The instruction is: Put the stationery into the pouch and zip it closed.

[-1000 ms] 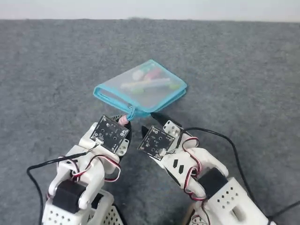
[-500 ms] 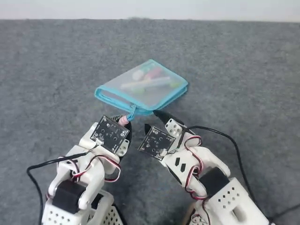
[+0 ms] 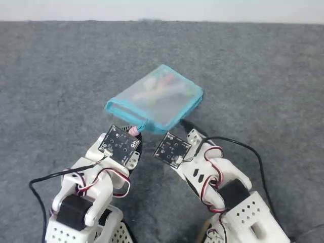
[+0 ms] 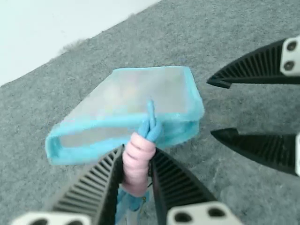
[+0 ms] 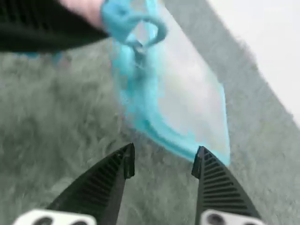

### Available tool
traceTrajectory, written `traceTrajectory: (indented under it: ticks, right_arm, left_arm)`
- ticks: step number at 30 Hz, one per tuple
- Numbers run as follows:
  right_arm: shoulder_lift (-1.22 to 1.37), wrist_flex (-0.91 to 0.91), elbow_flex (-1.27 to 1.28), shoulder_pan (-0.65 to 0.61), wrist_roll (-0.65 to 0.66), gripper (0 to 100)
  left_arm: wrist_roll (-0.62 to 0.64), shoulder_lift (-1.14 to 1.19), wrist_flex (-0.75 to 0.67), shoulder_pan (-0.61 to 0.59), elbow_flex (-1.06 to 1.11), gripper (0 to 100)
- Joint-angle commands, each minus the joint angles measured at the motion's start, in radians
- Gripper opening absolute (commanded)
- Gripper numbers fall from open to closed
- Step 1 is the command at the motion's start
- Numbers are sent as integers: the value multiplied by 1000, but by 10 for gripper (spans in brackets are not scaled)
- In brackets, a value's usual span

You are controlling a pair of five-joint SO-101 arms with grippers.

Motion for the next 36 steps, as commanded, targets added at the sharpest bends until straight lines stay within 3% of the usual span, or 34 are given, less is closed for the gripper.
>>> traceTrajectory:
  ticks: [1,10,26,36]
  right_arm:
    - [-38,68,-77,-16,32,213]
    - [-27,-111,-58,-137,32,201]
    - [263,-288,-120,-134,87,192]
    - [403,-429,-120,-70,89,77]
  left_arm:
    - [-12,-20,8,5,-74,10]
    - [-12,-20,8,9,-74,10]
    - [-12,-20,6,-38,-74,10]
    - [-12,-21,20,-34,-74,10]
